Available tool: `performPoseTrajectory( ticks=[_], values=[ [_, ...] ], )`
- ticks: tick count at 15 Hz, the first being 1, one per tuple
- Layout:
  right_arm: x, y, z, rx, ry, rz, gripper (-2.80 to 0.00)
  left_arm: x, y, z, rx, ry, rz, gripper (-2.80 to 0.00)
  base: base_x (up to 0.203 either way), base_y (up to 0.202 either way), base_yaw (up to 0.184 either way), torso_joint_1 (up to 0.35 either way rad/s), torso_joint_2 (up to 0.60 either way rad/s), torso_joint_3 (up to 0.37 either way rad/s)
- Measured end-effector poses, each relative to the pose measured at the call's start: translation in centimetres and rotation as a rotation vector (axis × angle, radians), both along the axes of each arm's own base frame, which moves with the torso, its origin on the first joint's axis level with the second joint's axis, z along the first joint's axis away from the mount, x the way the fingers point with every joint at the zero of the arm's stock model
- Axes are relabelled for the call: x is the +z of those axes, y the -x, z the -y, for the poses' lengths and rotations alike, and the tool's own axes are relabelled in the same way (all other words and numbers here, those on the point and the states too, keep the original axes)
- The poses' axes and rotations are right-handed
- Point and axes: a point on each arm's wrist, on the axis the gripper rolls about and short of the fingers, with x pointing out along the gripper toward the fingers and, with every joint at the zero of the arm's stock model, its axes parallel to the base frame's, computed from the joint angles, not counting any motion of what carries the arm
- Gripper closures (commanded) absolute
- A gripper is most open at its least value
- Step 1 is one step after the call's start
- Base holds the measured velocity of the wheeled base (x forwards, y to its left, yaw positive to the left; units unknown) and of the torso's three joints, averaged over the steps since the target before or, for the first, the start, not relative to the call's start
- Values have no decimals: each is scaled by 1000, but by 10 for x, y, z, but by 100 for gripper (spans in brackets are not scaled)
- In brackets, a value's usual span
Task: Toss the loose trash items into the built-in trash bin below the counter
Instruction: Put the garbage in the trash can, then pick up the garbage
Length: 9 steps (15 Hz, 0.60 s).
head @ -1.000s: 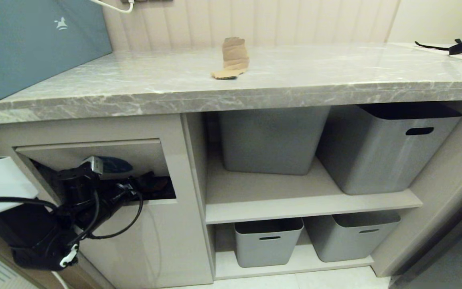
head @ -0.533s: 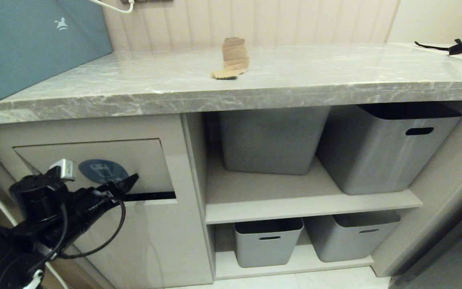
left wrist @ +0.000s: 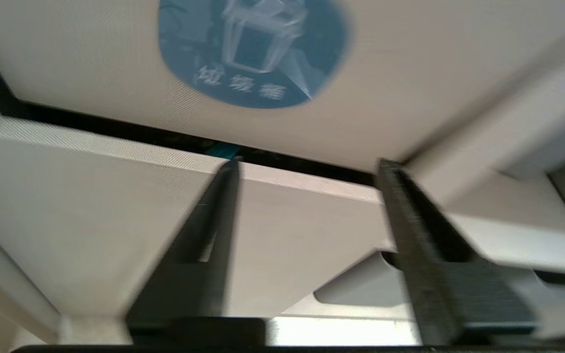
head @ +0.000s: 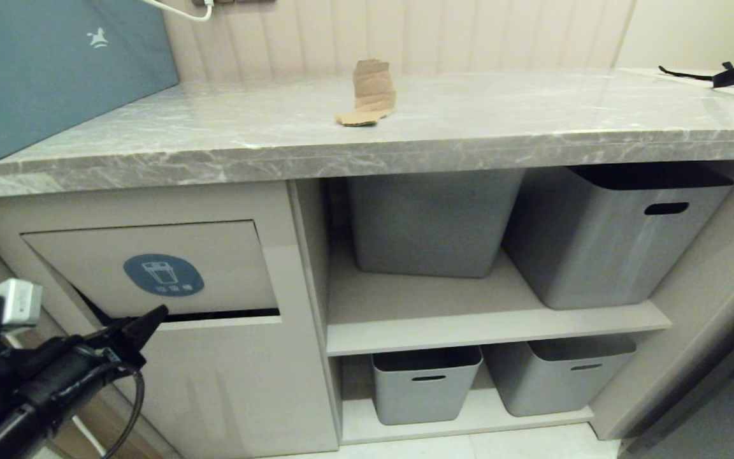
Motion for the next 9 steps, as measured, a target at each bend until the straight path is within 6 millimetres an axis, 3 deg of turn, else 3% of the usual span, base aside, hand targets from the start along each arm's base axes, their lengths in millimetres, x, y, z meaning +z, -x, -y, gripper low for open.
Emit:
performPoseTrajectory(
  ticks=[6, 9],
  values=[
    [0, 0, 0, 0, 0, 0, 0, 32, 74, -6, -164, -172, 125, 0, 0, 0, 0, 0, 0, 0],
    [0, 0, 0, 0, 0, 0, 0, 26, 107, -7, -198, -296, 74, 0, 0, 0, 0, 0, 0, 0]
  ],
)
